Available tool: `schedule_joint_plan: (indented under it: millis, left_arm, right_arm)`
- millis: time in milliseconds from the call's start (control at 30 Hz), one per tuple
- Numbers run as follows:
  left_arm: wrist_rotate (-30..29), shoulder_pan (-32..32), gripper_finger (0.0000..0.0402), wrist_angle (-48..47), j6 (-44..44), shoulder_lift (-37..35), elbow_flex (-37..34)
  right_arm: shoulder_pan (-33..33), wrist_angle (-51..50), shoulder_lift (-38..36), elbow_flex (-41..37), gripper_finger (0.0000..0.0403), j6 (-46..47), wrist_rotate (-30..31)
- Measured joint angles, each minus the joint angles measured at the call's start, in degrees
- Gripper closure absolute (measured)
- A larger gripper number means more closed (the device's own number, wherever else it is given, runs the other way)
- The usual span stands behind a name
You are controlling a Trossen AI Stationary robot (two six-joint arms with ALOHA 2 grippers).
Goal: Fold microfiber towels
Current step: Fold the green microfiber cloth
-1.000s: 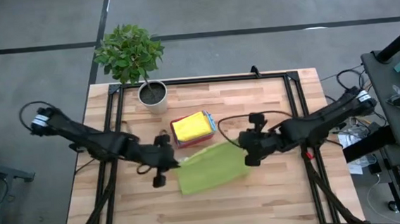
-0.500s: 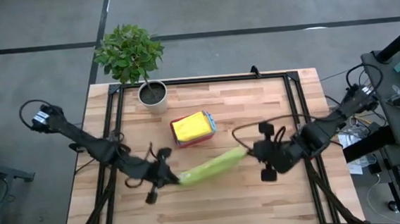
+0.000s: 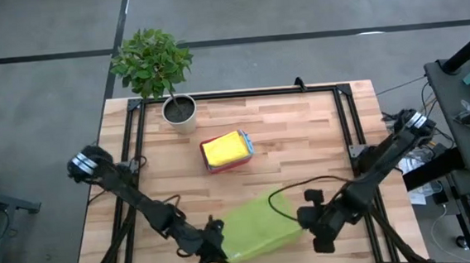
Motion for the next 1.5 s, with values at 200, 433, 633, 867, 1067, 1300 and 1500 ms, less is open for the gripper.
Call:
schedule_joint_plan:
  millis: [200,433,633,867,1067,1300,1500]
  left_arm:
    - [1.9,0.3,0.0402,-0.3,-8.9,4.1,-0.1]
    - [1.6,2.3,0.0402,-16.8,-12.0,2.6,-0.2]
    - [0.9,4.8,0.0402,-26.8,-11.9,-0.9,-0.2]
    - [-1.0,6.7,0.0402,-32.6,-9.4,-2.2,-0.4]
    - [-4.0,7.1,0.0402,-34.1,-8.9,-1.9,-0.5]
    - [-6.6,7.5,0.0402,-35.6,-9.8,-2.1,-0.5]
    - [-6.6,8.0,0.0402,-37.0,-10.5,-2.1,-0.5]
  right_arm:
    - [-3.1,1.8,4.8,-2.5,0.0394,-2.8,-1.1]
    - [-11.8,1.7,9.2,-3.0,0.0394,-12.2,-0.9]
    - [-16.1,0.5,10.2,-3.0,0.0394,-16.5,-1.1]
    - [-18.9,0.4,9.8,-3.0,0.0394,-18.6,0.5]
    - [-20.4,0.3,9.7,-3.0,0.0394,-20.9,0.5]
    - [-21.8,0.5,9.7,-3.0,0.0394,-21.3,0.6]
    - [-22.6,2.1,9.7,-3.0,0.0394,-21.2,1.2]
